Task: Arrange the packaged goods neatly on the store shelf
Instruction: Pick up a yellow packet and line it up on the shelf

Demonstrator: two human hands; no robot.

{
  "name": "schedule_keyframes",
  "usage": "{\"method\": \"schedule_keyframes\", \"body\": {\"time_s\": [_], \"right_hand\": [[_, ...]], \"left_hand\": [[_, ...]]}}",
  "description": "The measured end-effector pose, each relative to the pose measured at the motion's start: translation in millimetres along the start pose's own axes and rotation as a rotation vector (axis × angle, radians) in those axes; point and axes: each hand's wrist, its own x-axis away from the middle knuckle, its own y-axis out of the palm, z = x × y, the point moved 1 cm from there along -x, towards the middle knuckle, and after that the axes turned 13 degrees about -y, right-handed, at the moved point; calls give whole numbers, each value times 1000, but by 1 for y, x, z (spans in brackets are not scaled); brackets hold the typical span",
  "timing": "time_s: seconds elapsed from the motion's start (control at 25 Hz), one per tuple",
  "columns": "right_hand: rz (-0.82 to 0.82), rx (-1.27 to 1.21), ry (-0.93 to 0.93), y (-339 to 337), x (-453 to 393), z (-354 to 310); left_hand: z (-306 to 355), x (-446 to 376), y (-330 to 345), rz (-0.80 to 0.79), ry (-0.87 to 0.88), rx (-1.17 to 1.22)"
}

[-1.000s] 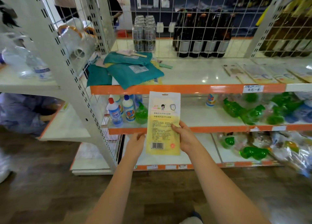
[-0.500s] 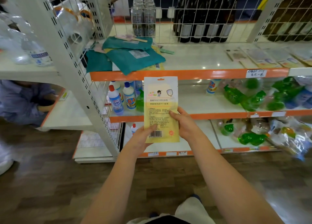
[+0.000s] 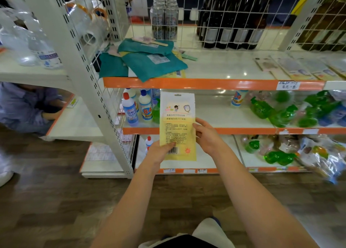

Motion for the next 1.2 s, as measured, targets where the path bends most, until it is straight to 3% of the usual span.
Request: {"method": "schedule_keyframes", "body": {"time_s": [0.32,0.56,0.76,0.88,1.04,1.2], "right_hand": [[-35,345,-124,35,-7,-19],[-79,428,100,59,-10,9],[-48,255,233,70,-7,29],[36,189,194,69,-7,36],[183,165,152,54,-11,28],[218,121,118,34,-16,4]], "left_hand": [[9,-8,-14,186,153,-116],[10,-7,-18,400,292,-898],[7,6,-4,500,245,-1295],[9,17,9,496,231,-1454],[10,27,18,448,335,-1449],[26,30,17,252,412,-1261]]}}
